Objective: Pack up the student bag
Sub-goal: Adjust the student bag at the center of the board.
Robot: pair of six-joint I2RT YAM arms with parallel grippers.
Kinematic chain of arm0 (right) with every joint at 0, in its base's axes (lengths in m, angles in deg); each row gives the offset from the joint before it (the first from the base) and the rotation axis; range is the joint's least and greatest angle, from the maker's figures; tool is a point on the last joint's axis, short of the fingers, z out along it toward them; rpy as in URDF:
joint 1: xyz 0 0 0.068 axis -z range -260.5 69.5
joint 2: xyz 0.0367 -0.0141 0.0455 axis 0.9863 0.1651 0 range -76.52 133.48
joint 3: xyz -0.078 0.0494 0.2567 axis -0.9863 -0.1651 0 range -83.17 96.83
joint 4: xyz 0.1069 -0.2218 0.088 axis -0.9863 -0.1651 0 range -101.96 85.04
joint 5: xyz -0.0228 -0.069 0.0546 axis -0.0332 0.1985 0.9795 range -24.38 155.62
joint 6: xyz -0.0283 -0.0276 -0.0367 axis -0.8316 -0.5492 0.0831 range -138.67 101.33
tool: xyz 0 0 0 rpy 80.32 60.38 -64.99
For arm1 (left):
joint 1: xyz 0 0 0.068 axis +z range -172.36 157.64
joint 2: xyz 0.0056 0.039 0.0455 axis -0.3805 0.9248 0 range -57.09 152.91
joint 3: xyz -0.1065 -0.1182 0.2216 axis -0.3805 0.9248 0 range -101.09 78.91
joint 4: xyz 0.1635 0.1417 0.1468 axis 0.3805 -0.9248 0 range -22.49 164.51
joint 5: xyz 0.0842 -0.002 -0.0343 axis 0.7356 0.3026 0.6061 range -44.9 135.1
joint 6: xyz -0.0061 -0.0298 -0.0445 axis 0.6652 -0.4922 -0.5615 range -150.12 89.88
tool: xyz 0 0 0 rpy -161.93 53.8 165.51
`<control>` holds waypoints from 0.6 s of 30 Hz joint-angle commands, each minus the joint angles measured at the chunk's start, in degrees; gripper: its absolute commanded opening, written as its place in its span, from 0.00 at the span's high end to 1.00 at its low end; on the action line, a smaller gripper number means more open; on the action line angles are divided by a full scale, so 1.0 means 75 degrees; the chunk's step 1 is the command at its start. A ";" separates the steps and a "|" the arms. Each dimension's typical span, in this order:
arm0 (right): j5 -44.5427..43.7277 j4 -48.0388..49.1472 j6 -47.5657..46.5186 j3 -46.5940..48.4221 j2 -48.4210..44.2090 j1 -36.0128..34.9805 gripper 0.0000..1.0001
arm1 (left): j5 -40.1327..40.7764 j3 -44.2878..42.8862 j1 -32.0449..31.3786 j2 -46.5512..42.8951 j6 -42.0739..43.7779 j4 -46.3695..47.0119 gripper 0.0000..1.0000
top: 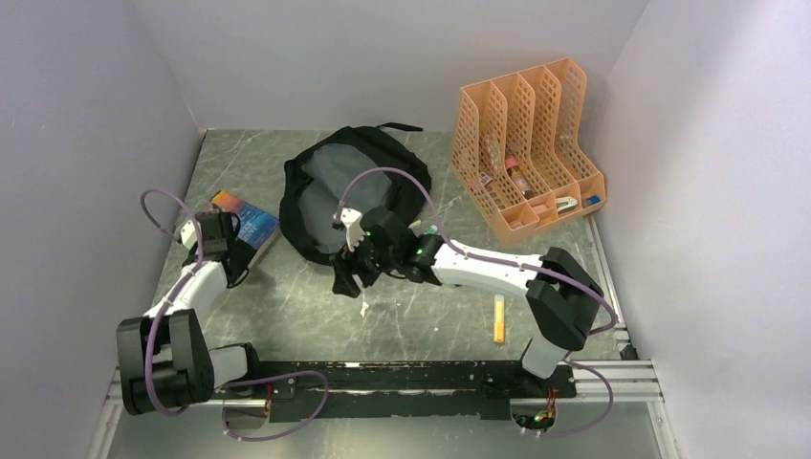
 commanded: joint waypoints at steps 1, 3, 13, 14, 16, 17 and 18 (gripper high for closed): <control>-0.0351 0.0209 0.0109 0.0778 -0.0303 0.0020 0.31 | 0.0035 0.0071 0.0116 0.0343 -0.0559 0.0501 0.38; -0.0409 0.0113 0.0131 0.1394 -0.0028 0.0024 0.30 | -0.0041 0.0098 0.0119 0.0506 -0.0821 0.0589 0.38; -0.0894 -0.1202 0.0482 0.6246 0.3538 0.0098 0.29 | 0.0394 0.0141 0.0289 0.0528 -0.1370 0.0927 0.37; -0.0895 -0.1437 0.0420 0.6892 0.4036 0.0128 0.29 | 0.0382 0.0213 0.0302 0.0448 -0.1399 0.1116 0.37; -0.0916 -0.2075 0.0270 0.8472 0.5058 0.0219 0.29 | 0.0322 0.0489 0.0304 0.0251 -0.1478 0.1567 0.37; -0.0872 -0.2242 0.0259 0.9164 0.5508 0.0273 0.28 | 0.0326 0.0612 0.0314 0.0198 -0.1547 0.1722 0.36; -0.0772 -0.2278 0.0287 0.9745 0.5926 0.0359 0.29 | 0.0321 0.0698 0.0327 0.0156 -0.1580 0.1807 0.36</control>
